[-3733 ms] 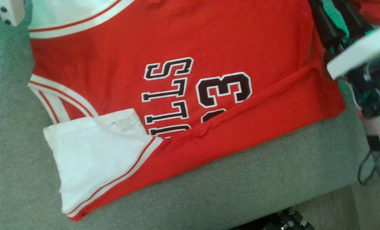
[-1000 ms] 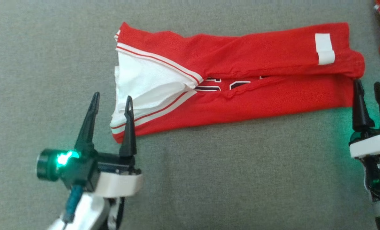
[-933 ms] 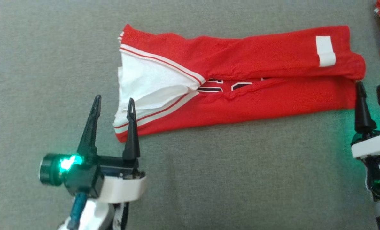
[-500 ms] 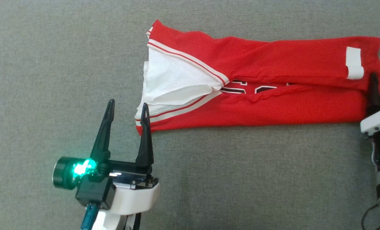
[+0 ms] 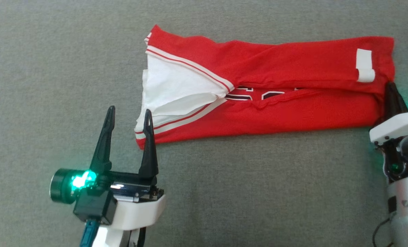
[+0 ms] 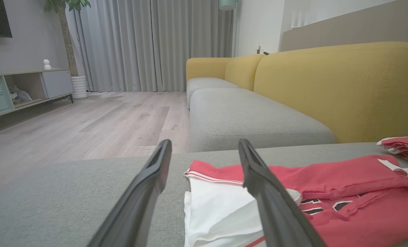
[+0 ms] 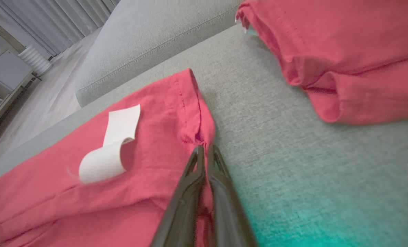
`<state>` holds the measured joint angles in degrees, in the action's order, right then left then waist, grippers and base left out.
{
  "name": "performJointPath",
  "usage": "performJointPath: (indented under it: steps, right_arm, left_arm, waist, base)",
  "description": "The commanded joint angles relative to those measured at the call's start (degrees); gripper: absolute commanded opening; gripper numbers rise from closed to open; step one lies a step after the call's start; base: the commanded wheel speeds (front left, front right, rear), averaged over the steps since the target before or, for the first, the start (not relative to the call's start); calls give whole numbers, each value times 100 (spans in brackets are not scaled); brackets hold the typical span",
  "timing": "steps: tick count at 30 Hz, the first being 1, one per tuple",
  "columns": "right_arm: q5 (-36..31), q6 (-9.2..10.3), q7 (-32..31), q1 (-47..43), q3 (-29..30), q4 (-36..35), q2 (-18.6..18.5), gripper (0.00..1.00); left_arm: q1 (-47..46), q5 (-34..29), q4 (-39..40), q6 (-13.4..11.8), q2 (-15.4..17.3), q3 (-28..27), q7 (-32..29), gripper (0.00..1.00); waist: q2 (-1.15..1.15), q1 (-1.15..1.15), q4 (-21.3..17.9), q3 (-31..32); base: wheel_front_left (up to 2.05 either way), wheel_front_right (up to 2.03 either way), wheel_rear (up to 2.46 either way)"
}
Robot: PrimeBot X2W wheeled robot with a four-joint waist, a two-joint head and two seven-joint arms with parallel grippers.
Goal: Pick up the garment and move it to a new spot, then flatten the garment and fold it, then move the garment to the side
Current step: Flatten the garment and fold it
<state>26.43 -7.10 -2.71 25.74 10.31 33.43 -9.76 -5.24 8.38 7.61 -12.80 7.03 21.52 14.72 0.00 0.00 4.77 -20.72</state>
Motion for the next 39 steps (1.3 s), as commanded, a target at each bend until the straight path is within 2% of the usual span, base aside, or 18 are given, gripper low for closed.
performJointPath:
  steps: [1,5,7,12,16,17,21,24,29,32,36,37,38,39]
  right_arm:
    - [71,-39,50,-75,-123,-257,-45,0]
    - [190,-39,36,-96,-87,-568,-286,0]
    - [271,-39,-79,-70,37,-851,-607,0]
    - [857,-39,-577,71,228,-1703,-909,0]
    - [1395,-39,-1166,109,146,-2788,-781,0]
    - [1395,-39,-1166,109,146,-2788,-781,0]
    - [1718,-39,-1667,72,-205,-3786,-325,0]
    - [1669,-39,-1916,77,-687,-4238,74,0]
    - [1537,-39,-2074,191,-1778,-4131,592,0]
    - [1523,-39,-1933,245,-2395,-3671,675,0]
    - [2021,-39,-1414,286,-3182,-2831,685,0]
    - [2134,-39,-1296,307,-3374,-2622,686,5]
    - [2312,-39,-1196,316,-3558,-2444,686,27]
    - [2526,-39,-1077,320,-3698,-2293,686,100]
  left_arm:
    - [21,-76,190,41,-29,-251,28,100]
    - [39,-172,180,158,-88,-381,28,100]
    - [47,-231,170,226,-123,-471,28,100]
    - [95,-285,131,322,-183,-583,28,100]
    - [122,-294,95,409,-231,-641,28,100]
    - [122,-294,95,409,-231,-641,28,100]
    - [133,-293,55,477,-284,-679,28,100]
    - [147,-295,27,523,-318,-687,28,100]
    - [123,-299,-28,584,-361,-680,28,100]
    - [100,-291,-77,620,-381,-635,28,100]
    - [97,-243,-141,624,-400,-560,28,100]
    - [100,-227,-156,626,-403,-540,28,100]
    - [99,-208,-170,625,-406,-530,28,100]
    - [100,-193,-183,625,-408,-520,28,100]
  waist:
    - [0,0,-65,-1]
    - [0,0,-169,-3]
    - [0,0,-225,-1]
    - [0,0,-293,67]
    - [0,0,-284,143]
    - [0,0,-284,143]
    - [0,0,-224,196]
    - [0,0,-155,217]
    - [0,0,40,221]
    - [0,0,218,209]
    - [0,0,501,214]
    - [0,0,565,218]
    - [0,0,621,222]
    - [0,0,666,237]
  base:
    - [0,0,0]
    - [0,0,0]
    - [0,0,0]
    - [0,0,0]
    - [0,0,0]
    - [0,0,0]
    - [0,0,0]
    - [0,0,0]
    - [0,0,0]
    - [0,0,0]
    - [0,0,0]
    - [0,0,0]
    - [0,0,0]
    - [0,0,0]
